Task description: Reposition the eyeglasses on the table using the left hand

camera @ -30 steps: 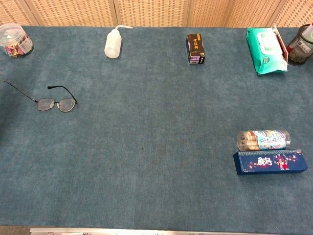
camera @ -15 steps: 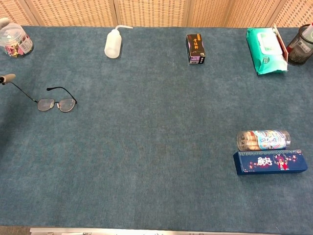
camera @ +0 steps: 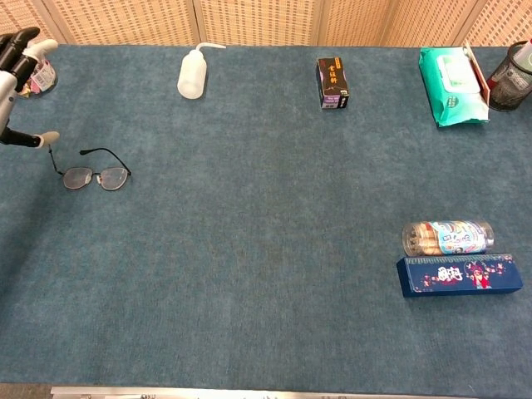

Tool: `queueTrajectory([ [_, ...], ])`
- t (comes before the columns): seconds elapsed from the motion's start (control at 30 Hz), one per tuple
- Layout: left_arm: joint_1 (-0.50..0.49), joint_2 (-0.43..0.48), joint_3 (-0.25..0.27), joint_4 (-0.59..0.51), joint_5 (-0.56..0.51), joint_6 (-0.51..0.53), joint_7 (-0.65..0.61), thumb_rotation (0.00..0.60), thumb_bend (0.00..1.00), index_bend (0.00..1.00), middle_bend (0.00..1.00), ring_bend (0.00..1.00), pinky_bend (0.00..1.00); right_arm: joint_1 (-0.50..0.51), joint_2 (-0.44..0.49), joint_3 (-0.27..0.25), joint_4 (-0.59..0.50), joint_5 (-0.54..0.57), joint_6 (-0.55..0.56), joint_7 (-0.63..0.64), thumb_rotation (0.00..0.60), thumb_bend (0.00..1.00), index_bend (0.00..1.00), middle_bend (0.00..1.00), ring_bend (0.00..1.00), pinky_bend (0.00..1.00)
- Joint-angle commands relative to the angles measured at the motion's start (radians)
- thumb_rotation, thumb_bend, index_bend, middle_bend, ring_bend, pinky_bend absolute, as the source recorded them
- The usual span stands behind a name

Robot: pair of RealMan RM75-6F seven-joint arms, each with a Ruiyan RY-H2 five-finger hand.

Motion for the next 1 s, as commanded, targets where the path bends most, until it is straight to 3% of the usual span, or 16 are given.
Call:
queueTrajectory([
  [0.03,-0.004,-0.009,0.005,0.003,0.002,-0.008,0.005,0.600,0.07,0.07,0.00,0.06,0.23,-0.001,0.000,0.000,0.001,0.000,0.001,0.002,0.600,0.31,0.60,0.57,0.51,0.52],
  [1.0,-0.052,-0.159,0.039,0.218,0.007,-0.127,-0.001,0.600,0.07,0.07,0.00,0.06,0.23,-0.005,0.001,0.002,0.003,-0.001,0.009,0.010,0.600,0.31,0.60,0.57,0.51,0.52],
])
